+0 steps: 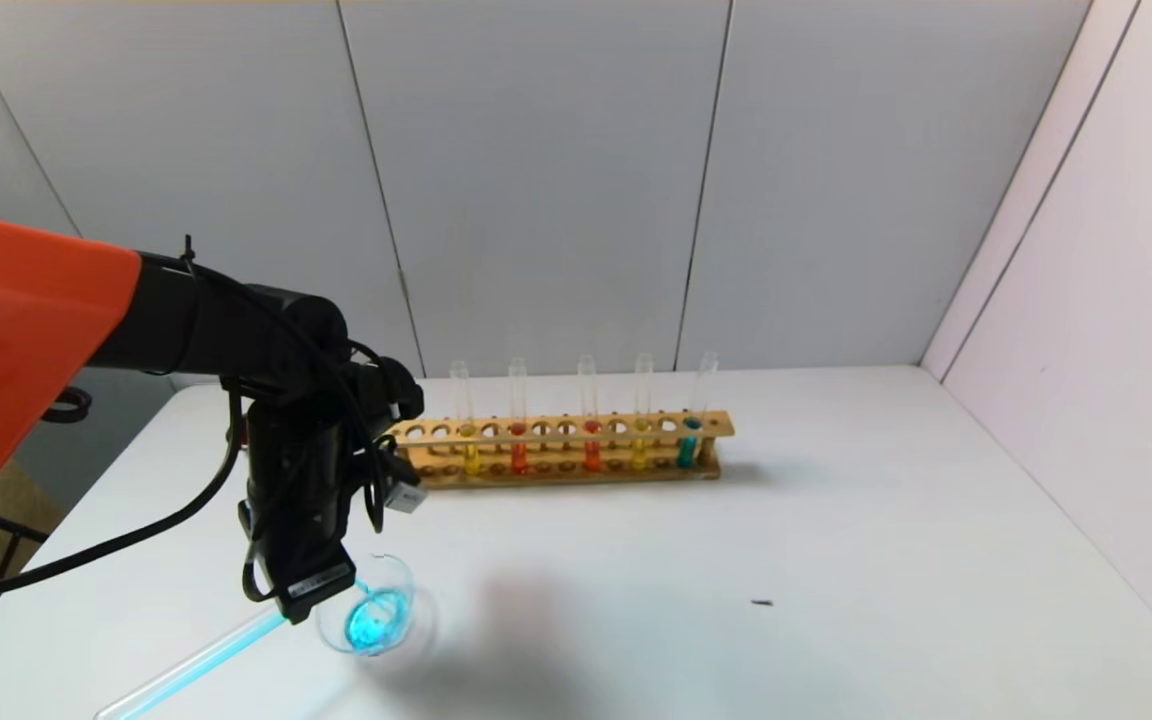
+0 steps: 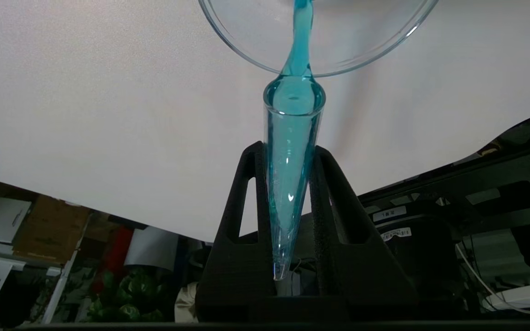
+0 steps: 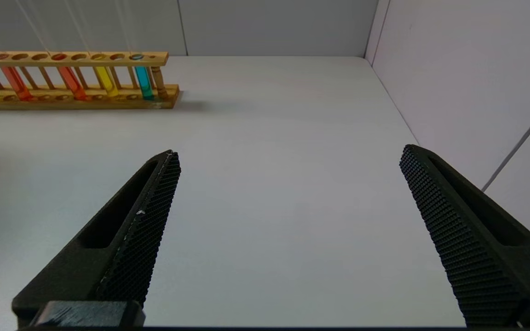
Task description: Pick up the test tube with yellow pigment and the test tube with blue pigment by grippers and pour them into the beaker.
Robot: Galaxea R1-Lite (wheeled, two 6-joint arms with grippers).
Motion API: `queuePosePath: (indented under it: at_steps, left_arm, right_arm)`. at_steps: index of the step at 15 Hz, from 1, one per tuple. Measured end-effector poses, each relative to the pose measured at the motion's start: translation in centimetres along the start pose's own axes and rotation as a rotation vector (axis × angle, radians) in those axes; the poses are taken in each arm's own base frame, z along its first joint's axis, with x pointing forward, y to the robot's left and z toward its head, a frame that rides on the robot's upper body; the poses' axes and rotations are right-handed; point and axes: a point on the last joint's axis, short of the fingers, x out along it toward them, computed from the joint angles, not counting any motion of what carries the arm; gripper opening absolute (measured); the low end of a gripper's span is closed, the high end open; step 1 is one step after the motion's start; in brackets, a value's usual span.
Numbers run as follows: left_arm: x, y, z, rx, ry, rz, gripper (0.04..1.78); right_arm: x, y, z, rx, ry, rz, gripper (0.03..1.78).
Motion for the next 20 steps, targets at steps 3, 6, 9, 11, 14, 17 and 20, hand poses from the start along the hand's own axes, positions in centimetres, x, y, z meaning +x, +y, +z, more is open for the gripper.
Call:
queuePosePath:
  at_steps: [3,6,9,11,14,17,20]
  left_arm:
    - [-0.5,0.0,0.3,0.011,0.014,-0.002,0.3]
    - [-0.6,-0.1,0.9,0.029,0.041,0.01,0.3]
    - [-0.1,-0.2,1.4,0.039,0.064,0.007,0.3]
    - [0.0,-0.2,1.5,0.046,0.09,-0.003,0.3]
    - [-0.1,0.0,2.0,0.052,0.118,-0.013,0.3]
    - [0.2,0.0,2.8,0.063,0.131,0.009,0.3]
    - [0.4,-0.3,3.5,0.086,0.167,0.024,0.3]
  right_arm:
    - [0.0,0.0,0.0,0.0,0.0,0.0,1.74]
    - [0.0,0.0,0.0,0.0,0.0,0.0,1.74]
    - [0.0,0.0,0.0,0.0,0.0,0.0,1.74]
    - [0.0,0.0,0.0,0.0,0.0,0.0,1.74]
    - [0.0,0.0,0.0,0.0,0.0,0.0,1.74]
    - [0.0,0.0,0.0,0.0,0.0,0.0,1.74]
    - [0.0,0.0,0.0,0.0,0.0,0.0,1.74]
